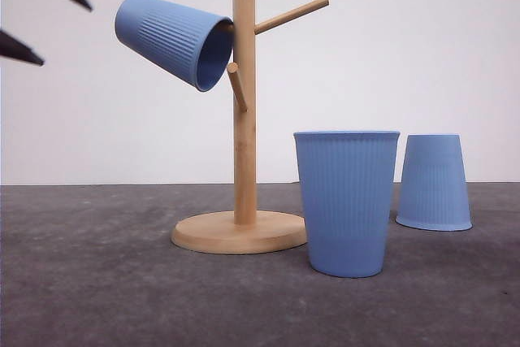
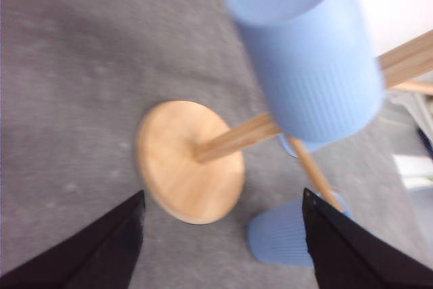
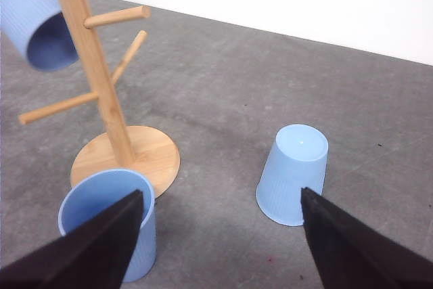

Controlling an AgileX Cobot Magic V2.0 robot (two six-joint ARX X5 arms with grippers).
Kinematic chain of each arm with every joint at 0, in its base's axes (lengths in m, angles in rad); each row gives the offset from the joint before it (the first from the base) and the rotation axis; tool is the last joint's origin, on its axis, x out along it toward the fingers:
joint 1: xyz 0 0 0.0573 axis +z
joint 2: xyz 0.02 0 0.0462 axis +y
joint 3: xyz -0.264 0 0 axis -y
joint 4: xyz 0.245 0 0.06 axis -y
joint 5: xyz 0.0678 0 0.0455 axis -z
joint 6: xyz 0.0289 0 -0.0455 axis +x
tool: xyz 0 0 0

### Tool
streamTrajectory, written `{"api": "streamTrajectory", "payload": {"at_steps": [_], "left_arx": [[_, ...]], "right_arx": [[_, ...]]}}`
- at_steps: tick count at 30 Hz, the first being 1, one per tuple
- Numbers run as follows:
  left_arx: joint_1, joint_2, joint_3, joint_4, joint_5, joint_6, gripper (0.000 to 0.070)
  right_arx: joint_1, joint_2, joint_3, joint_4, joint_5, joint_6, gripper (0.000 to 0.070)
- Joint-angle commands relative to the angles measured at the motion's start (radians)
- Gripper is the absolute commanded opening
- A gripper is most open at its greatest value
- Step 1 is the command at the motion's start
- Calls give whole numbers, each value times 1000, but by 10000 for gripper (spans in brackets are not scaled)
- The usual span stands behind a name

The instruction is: Place three cups

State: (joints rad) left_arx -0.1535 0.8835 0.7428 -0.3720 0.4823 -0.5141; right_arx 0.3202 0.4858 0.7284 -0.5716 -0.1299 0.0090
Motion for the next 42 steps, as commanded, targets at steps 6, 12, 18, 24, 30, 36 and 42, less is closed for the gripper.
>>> {"api": "streamTrajectory", "payload": {"at_steps": [6,12,18,24,30,36,42], "left_arx": [[5,-173,-214,174,-11,45,425],[5,-222,-266,172,-3,39,430],[5,-232,-265,180,-3,37,430],[5,-232,-265,179,-3,33,430],[5,-231,-265,179,-4,33,430],[5,-231,-265,179,-4,31,430],[5,-231,-265,179,-24,32,429]], "right_arx": [[5,6,13,7,8,87,473],[-16,119,25,-22,5,258,473],[-83,407,128,-55,-62,280,478],[-131,681,280,-48,-68,188,501],[-155,901,397,34,-52,116,594],[-168,1049,417,151,-53,111,595],[-167,1160,417,220,-47,99,595]]}}
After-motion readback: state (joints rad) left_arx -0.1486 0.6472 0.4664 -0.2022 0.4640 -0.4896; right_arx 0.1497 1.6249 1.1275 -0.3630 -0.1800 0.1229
